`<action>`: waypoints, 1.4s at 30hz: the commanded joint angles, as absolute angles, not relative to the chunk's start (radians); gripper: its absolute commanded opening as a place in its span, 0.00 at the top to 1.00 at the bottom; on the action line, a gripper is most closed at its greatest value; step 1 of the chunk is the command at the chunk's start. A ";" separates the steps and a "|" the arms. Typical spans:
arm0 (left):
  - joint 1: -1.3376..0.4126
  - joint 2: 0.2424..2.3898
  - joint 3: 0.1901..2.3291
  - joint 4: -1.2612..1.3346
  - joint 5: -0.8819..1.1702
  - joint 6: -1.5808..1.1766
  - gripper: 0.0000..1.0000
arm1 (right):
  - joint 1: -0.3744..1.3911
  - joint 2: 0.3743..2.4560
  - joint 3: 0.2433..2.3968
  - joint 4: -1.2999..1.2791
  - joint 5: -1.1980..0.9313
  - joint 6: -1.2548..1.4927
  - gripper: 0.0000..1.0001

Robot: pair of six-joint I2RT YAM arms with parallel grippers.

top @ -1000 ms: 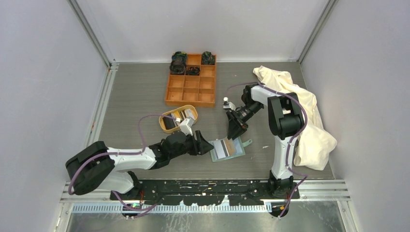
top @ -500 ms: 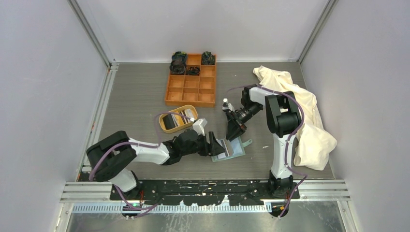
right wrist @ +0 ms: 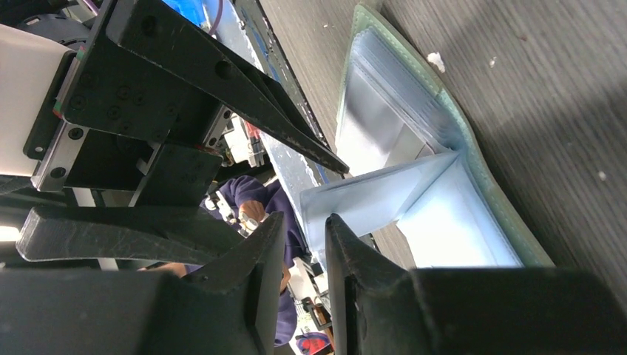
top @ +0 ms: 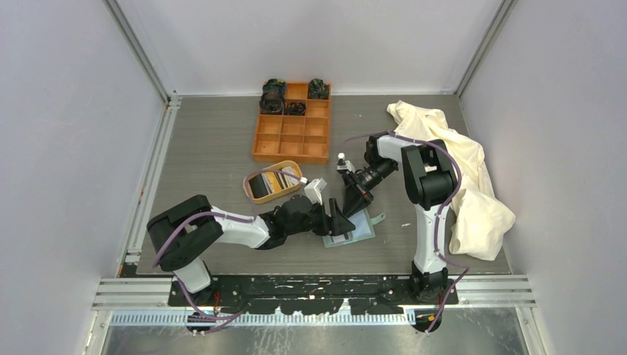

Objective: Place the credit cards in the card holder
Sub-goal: Insert the credit card into the card holder.

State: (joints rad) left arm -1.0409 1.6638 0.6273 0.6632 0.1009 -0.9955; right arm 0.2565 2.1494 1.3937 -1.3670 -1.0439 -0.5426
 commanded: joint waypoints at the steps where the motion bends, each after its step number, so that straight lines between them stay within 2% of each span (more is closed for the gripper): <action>1: -1.045 1.687 0.680 0.645 0.077 -0.993 0.28 | 0.263 2.147 1.400 -1.375 -1.078 -0.535 0.68; 11: -1.046 1.694 0.687 0.620 0.071 -0.994 0.33 | 0.263 2.137 1.394 -1.345 -1.050 -0.507 0.70; 24: -1.044 1.638 0.636 0.606 0.028 -0.985 0.37 | 0.243 2.043 1.336 -1.170 -0.923 -0.364 0.67; 29: -1.040 1.632 0.633 0.565 0.010 -0.977 0.49 | 0.227 1.983 1.315 -1.117 -0.857 -0.335 0.66; 34: -1.034 1.604 0.666 0.373 -0.052 -0.955 0.65 | 0.210 1.883 1.294 -1.066 -0.792 -0.332 0.63; 40: -1.027 1.592 0.721 0.161 -0.079 -0.914 0.66 | 0.207 1.735 1.258 -1.015 -0.808 -0.410 0.60; 42: -1.017 1.607 0.734 0.135 -0.060 -0.909 0.74 | 0.207 1.672 1.225 -1.005 -0.873 -0.487 0.60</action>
State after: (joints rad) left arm -1.0321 1.6100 0.6922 0.2867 -0.0357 -0.9558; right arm 0.2066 1.8030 1.2633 -1.0462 -0.7967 -0.3695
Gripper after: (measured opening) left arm 0.318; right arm 0.396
